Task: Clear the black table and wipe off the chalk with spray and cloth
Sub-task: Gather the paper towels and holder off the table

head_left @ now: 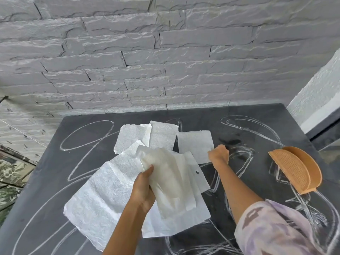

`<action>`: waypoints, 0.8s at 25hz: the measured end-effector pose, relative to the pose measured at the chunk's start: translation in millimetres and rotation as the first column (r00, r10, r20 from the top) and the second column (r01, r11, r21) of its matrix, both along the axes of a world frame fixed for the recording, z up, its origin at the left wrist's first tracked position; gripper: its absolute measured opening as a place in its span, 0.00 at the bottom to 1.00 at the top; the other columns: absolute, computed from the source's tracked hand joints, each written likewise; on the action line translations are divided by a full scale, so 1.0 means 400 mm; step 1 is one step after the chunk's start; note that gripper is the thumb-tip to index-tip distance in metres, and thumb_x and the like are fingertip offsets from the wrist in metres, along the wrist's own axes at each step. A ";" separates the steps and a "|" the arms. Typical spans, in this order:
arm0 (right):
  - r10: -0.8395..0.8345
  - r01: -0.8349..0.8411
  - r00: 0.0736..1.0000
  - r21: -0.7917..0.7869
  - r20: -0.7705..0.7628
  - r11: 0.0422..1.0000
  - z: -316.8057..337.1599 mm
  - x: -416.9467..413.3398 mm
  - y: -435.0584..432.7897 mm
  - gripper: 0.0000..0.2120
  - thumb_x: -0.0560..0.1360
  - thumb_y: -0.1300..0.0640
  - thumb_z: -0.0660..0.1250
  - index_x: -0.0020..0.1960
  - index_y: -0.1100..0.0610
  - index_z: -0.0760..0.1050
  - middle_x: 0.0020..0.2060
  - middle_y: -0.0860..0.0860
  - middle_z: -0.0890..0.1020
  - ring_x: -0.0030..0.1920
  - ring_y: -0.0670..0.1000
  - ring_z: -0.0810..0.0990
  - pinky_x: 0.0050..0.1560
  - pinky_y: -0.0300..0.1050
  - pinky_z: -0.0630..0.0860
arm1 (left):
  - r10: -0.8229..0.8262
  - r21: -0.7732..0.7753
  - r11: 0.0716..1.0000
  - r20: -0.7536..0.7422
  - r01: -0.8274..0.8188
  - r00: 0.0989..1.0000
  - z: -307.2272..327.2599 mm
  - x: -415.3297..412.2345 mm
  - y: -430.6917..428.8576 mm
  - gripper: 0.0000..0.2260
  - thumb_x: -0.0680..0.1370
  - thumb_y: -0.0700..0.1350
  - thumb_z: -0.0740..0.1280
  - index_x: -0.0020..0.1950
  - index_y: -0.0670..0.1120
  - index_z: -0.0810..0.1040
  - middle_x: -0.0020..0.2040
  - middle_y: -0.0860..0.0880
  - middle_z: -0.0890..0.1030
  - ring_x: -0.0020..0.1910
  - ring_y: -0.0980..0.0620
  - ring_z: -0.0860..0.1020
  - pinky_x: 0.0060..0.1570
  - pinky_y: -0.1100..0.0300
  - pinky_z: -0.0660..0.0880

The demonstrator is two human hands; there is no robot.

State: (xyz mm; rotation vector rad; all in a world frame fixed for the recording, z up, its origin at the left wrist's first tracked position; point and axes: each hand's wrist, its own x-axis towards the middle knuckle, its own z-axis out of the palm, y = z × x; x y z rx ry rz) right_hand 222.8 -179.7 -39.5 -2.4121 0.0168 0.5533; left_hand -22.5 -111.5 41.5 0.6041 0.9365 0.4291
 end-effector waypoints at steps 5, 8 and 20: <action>-0.327 0.318 0.943 0.457 -0.062 0.831 0.078 0.006 -0.017 0.06 0.70 0.62 0.66 0.42 0.65 0.79 0.42 0.60 0.83 0.39 0.51 0.76 0.38 0.40 0.68 | 0.019 -0.041 0.999 0.026 -0.018 0.999 -0.017 -0.014 0.026 0.11 0.79 0.43 0.59 0.57 0.41 0.76 0.46 0.46 0.85 0.44 0.51 0.84 0.42 0.57 0.75; -0.225 0.146 0.973 0.601 0.058 0.786 0.176 -0.038 -0.024 0.03 0.70 0.61 0.66 0.39 0.55 0.77 0.39 0.48 0.81 0.38 0.44 0.77 0.39 0.37 0.70 | 0.049 -0.071 0.996 0.038 -0.046 0.998 -0.027 -0.021 0.036 0.11 0.79 0.44 0.59 0.56 0.42 0.76 0.45 0.47 0.86 0.43 0.51 0.84 0.42 0.57 0.75; 0.672 -0.833 0.497 0.085 0.549 0.547 0.186 -0.528 0.007 0.09 0.77 0.60 0.58 0.52 0.64 0.72 0.45 0.59 0.78 0.46 0.57 0.77 0.45 0.53 0.75 | -0.054 -0.071 0.996 0.039 0.056 0.998 -0.019 -0.037 0.039 0.19 0.79 0.56 0.59 0.41 0.43 0.80 0.38 0.46 0.83 0.40 0.52 0.82 0.46 0.58 0.76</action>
